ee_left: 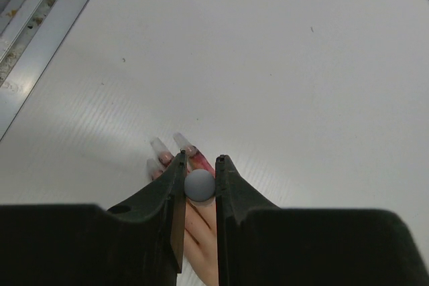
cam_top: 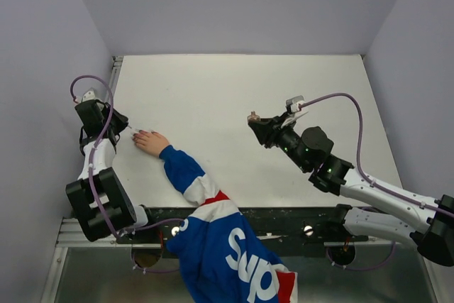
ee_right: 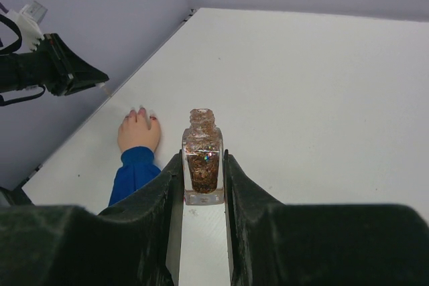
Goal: Paint the nails
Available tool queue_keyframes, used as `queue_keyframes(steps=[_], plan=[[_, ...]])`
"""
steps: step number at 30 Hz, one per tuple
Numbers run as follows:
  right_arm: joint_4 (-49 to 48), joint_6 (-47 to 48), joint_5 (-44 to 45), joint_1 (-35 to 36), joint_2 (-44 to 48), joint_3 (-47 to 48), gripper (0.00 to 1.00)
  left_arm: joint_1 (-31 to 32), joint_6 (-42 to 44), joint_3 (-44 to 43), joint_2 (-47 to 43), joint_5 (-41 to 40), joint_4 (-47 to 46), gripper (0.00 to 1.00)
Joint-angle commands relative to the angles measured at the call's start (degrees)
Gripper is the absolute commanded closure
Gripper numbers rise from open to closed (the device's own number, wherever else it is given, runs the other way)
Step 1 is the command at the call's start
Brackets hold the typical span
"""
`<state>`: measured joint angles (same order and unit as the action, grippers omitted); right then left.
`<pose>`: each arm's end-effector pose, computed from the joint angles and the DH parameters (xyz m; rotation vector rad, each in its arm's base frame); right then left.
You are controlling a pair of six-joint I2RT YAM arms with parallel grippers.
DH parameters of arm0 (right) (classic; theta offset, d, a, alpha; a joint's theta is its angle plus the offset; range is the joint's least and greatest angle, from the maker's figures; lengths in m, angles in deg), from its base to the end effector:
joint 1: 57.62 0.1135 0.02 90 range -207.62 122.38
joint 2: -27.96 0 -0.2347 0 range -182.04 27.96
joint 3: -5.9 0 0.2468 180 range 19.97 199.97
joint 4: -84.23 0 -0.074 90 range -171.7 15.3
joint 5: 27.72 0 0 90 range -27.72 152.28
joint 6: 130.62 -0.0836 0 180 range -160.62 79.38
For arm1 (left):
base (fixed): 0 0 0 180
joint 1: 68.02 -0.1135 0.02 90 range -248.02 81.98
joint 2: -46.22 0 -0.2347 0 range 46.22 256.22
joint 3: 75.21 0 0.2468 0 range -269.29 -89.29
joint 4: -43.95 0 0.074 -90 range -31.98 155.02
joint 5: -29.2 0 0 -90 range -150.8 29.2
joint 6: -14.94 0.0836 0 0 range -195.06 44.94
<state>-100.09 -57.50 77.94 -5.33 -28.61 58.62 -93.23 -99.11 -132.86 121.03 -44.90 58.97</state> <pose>0.1961 0.2168 0.2941 -0.2745 1.5871 0.7324 0.3038 0.1177 0.1850 -0.7332 1.9907 -0.2835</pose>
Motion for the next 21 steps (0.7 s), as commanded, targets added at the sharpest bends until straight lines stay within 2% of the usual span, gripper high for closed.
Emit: queue_keyframes(steps=[1, 7, 11, 21], plan=[[-2.1, 0.7, -0.5, 0.0, 1.6, -0.6, 0.99, -0.4, 3.3, -0.7, 2.4, -0.3, -8.1, 1.0], [-1.7, 0.9, -0.2, 0.1, 2.3, -0.9, 0.99, -0.5, 4.1, 1.9, 4.4, -0.4, -15.1, 1.0], [-1.8, 0.4, -0.7, 0.0, 1.9, -0.9, 0.99, -0.1, 4.5, 2.4, 5.0, -2.5, -15.2, 1.0], [-2.3, -1.1, -0.5, 0.1, 2.1, -1.4, 0.99, 4.7, 8.1, 2.5, 1.9, -10.1, -8.7, 1.0]])
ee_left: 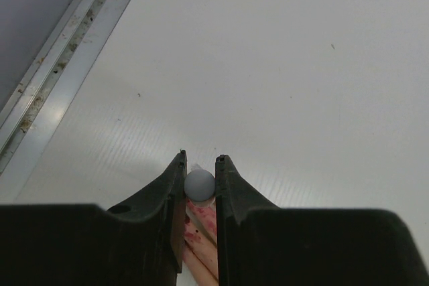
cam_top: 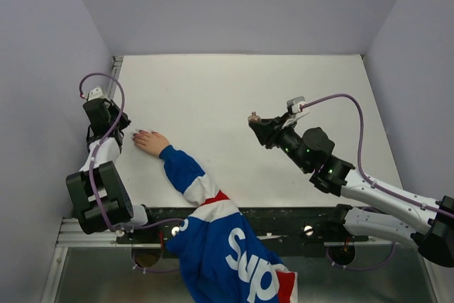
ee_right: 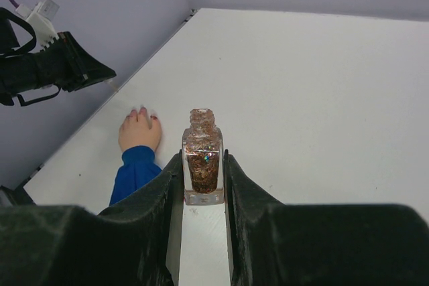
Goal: Paint the nails
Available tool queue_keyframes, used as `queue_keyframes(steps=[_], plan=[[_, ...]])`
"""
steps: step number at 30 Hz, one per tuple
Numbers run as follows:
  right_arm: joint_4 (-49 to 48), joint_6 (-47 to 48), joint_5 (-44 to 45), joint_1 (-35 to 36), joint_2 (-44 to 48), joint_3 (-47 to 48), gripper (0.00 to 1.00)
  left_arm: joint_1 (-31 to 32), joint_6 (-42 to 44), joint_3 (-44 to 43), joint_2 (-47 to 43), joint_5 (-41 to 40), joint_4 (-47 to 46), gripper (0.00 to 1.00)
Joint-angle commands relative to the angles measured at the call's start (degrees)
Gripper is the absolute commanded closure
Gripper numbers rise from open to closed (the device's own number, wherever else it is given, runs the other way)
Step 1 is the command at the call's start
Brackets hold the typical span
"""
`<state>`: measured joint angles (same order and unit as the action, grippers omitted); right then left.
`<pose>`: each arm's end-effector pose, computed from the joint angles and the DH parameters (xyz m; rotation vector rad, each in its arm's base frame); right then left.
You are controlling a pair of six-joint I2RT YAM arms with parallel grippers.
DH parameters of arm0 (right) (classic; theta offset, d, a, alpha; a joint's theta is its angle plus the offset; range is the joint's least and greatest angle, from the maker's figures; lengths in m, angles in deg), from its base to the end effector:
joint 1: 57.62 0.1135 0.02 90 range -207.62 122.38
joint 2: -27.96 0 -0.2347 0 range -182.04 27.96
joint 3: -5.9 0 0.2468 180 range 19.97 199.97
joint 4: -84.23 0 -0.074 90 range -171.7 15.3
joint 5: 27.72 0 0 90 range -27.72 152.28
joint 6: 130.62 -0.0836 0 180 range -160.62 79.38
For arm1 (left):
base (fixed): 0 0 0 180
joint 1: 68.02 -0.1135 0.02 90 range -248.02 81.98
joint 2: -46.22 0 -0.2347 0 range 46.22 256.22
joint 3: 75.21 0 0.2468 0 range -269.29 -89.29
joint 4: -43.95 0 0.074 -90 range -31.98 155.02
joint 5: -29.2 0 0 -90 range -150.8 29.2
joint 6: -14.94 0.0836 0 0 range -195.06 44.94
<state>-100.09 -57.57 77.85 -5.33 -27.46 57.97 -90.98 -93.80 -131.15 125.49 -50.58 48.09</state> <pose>0.1937 0.2139 0.2949 -0.2715 1.5795 0.7386 0.3203 0.1196 0.1743 -0.6231 1.9475 -0.1368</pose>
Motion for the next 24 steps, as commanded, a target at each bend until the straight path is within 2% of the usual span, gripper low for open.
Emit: queue_keyframes(steps=[1, 5, 9, 16, 24], plan=[[-2.3, -1.2, -0.5, 0.1, 1.1, -0.8, 0.99, 3.1, 2.5, 1.0, -3.5, -4.5, 2.5, 1.0], [-1.5, -0.6, -0.4, 0.0, 2.0, -0.7, 0.99, 6.9, -0.8, 1.2, -8.4, -5.2, 4.2, 1.0], [-0.9, 0.2, -0.4, 0.0, 2.8, -0.6, 0.99, 12.3, -0.3, -0.2, -10.2, -9.8, 7.0, 1.0], [1.0, 1.0, -0.9, 0.0, 3.5, 0.2, 0.99, 12.8, 0.4, -6.9, -5.5, -13.1, 11.6, 1.0], [2.3, 1.0, -1.2, 0.1, 2.2, 2.0, 0.99, 17.5, 1.7, -15.6, 3.5, -8.1, 10.3, 1.0]])
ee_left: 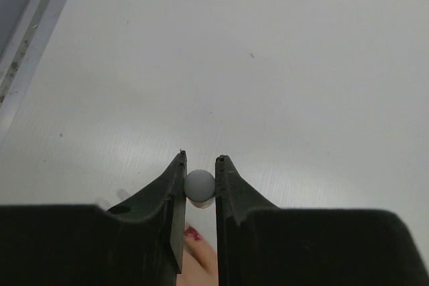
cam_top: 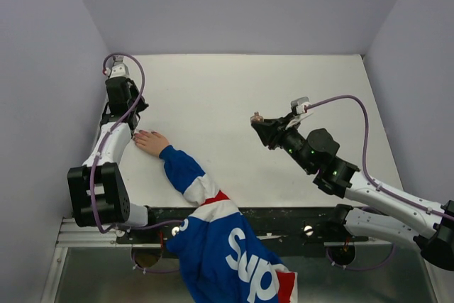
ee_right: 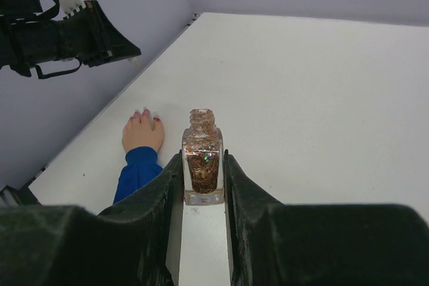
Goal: Paint the nails
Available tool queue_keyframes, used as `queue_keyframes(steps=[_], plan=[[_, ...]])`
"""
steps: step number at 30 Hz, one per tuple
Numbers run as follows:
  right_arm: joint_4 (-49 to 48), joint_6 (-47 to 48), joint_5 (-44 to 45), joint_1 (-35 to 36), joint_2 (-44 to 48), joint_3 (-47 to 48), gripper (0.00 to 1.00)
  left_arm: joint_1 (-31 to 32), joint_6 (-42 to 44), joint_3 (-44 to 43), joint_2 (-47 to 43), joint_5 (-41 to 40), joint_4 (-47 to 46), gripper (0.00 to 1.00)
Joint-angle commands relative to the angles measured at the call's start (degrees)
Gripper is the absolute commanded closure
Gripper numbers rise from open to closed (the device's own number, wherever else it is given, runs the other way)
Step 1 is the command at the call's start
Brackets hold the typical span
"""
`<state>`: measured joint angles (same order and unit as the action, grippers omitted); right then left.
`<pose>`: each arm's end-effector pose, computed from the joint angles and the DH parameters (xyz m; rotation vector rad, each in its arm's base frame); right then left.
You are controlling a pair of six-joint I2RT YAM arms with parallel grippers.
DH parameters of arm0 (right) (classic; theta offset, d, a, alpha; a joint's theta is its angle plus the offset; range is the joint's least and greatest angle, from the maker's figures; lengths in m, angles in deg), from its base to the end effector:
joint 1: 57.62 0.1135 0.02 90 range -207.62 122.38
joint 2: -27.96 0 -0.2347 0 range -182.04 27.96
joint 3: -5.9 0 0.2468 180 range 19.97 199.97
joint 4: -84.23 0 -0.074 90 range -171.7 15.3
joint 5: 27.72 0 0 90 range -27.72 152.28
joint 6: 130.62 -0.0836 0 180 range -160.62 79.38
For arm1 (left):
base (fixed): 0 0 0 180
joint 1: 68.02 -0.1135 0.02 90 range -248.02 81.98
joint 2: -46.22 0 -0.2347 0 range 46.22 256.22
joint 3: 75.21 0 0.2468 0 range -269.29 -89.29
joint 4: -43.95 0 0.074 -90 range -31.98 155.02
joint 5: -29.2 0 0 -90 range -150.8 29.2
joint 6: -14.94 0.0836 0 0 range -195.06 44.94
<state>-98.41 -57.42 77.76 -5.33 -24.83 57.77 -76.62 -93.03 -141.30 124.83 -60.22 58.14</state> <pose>0.1885 0.2073 0.3011 -0.2699 1.5670 0.7439 0.3515 0.0523 0.2192 -0.4623 1.9857 -0.1129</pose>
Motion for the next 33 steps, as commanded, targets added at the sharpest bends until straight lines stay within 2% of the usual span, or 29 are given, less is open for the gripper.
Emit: queue_keyframes(steps=[1, 4, 10, 12, 15, 17, 23, 26, 31, 33], plan=[[0.8, 0.8, -1.2, 0.0, -0.6, 2.4, 0.99, 3.6, 0.7, -7.0, 5.6, 1.9, -1.1, 1.0], [1.4, 0.8, -0.8, 0.0, -1.0, 3.0, 0.99, 3.7, 0.7, -11.3, 10.1, 3.8, -2.4, 1.0], [2.5, 0.5, 0.5, 0.1, -1.5, 3.8, 0.99, 2.7, 9.4, -15.1, 16.8, 2.8, -3.2, 1.0], [2.8, 0.5, 1.1, 0.0, -1.8, 3.9, 0.99, 0.4, 9.9, -13.2, 16.6, 5.3, -5.4, 1.0], [3.3, 0.5, 1.8, 0.1, -2.3, 4.5, 0.99, -4.8, 6.7, -10.2, 15.3, 7.9, -8.0, 1.0], [3.5, 0.6, 1.8, 0.1, -2.6, 4.8, 0.99, -8.7, 2.9, -7.9, 14.5, 12.5, -10.5, 1.0], [4.3, 1.2, 1.6, 0.1, -2.8, 6.1, 0.99, -11.7, 0.1, -6.8, 12.3, 12.6, -9.5, 1.0], [5.0, 1.4, 2.1, 0.1, -1.8, 5.7, 0.99, -12.6, 5.5, -10.3, 12.1, 11.3, -4.0, 1.0], [4.9, 1.6, 2.8, 0.0, -1.0, 5.2, 0.99, -14.1, 7.5, -10.3, 12.1, 12.2, -3.8, 1.0], [4.9, 1.6, 2.4, 0.1, -0.8, 5.3, 0.99, -14.1, 11.6, -11.4, 12.3, 10.2, -2.3, 1.0]])
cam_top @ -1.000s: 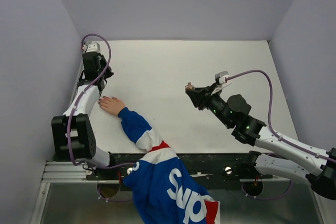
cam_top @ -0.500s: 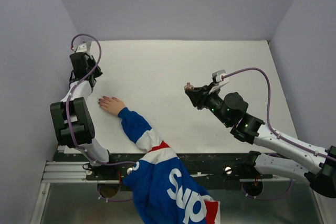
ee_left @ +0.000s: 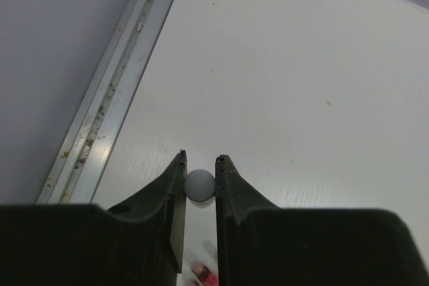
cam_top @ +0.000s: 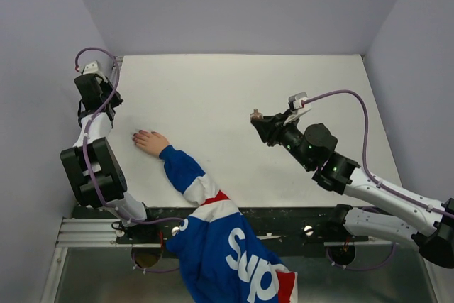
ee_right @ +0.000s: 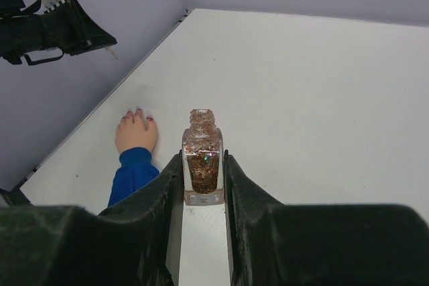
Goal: Paint the nails
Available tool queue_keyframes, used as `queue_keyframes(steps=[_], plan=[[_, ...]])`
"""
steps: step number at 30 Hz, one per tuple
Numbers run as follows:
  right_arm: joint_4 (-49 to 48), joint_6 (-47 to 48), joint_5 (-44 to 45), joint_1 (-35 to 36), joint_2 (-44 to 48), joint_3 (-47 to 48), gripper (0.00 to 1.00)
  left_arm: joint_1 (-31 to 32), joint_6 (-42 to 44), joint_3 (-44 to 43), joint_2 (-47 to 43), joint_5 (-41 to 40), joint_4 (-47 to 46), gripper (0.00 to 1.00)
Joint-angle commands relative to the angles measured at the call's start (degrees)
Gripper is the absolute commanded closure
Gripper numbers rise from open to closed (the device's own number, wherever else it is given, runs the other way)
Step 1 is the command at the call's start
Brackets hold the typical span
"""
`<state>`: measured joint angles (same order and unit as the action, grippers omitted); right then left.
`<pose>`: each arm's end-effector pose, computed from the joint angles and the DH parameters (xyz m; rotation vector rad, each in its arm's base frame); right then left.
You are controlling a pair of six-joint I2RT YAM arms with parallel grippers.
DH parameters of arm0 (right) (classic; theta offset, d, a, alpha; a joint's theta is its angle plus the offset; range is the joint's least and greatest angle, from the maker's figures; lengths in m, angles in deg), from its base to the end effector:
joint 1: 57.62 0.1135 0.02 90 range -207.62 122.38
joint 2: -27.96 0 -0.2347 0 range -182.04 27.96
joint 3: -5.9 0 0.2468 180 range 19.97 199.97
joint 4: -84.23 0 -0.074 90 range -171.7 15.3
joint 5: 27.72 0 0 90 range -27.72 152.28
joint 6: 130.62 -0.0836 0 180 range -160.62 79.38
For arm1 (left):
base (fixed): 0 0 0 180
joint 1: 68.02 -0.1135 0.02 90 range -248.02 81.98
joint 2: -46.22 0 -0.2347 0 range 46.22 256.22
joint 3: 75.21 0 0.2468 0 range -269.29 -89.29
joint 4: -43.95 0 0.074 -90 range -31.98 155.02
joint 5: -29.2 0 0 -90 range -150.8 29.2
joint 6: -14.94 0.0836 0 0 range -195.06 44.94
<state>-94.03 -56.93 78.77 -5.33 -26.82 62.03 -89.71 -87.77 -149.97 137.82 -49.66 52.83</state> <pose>0.1934 0.2114 0.3100 -0.2761 1.5987 0.7066 0.3807 0.1341 0.2089 -0.4763 1.9548 -0.0965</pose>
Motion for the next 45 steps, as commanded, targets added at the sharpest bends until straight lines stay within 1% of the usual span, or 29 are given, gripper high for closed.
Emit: queue_keyframes(steps=[1, 5, 8, 11, 14, 16, 18, 22, 26, 28, 32, 33, 36, 45], plan=[[0.6, 1.0, 1.4, 0.1, 1.4, 0.9, 0.99, -1.1, 8.7, -2.6, -0.9, -2.4, 3.2, 1.0], [1.2, 1.3, 2.2, 0.0, 2.6, 0.7, 0.99, -3.3, 12.4, 0.8, -1.5, -5.1, 0.5, 1.0], [1.8, 1.8, 3.1, 0.1, 3.0, 0.7, 0.99, -6.7, 12.4, 3.2, -2.6, -4.0, -1.5, 1.0], [2.4, 2.2, 3.5, 0.1, 3.5, 0.8, 0.99, -11.5, 12.3, 3.9, -3.2, -3.8, -2.0, 1.0], [2.3, 2.4, 3.8, 0.0, 3.8, 0.7, 0.99, -16.2, 10.3, 4.9, -4.3, -3.5, -2.0, 1.0], [2.2, 2.7, 3.9, 0.1, 3.7, 0.7, 0.99, -17.1, 9.8, 7.1, -6.5, -3.3, -3.3, 1.0], [2.1, 2.9, 3.7, 0.1, 3.4, 0.7, 0.99, -16.3, 8.9, 9.5, -9.1, -3.1, -5.3, 1.0], [0.7, 2.8, 2.8, 0.1, 3.3, 0.0, 0.99, -11.7, 6.8, 8.3, -13.8, -4.5, -1.2, 1.0], [0.1, 2.6, 2.8, 0.1, 3.3, -0.8, 0.99, -7.9, 3.9, 7.4, -17.3, -1.5, 0.4, 1.0], [0.1, 2.7, 2.4, 0.1, 3.5, -1.0, 0.99, -5.7, 4.5, 5.4, -16.7, -1.6, 3.2, 1.0], [0.2, 2.9, 2.1, 0.0, 3.9, -1.3, 0.99, -2.2, 5.2, 2.8, -14.5, -0.9, 5.1, 1.0], [0.2, 2.8, 2.1, 0.1, 3.7, -1.4, 0.99, -1.1, 5.4, 2.3, -14.0, -0.7, 6.9, 1.0], [0.1, 2.2, 2.1, 0.0, 3.5, -1.6, 0.99, 1.7, 5.2, 1.6, -12.3, -1.2, 8.5, 1.0], [-1.4, 0.6, 1.3, 0.1, 2.5, -2.7, 0.99, 3.4, 1.7, 4.1, -6.8, -1.8, 8.5, 1.0]])
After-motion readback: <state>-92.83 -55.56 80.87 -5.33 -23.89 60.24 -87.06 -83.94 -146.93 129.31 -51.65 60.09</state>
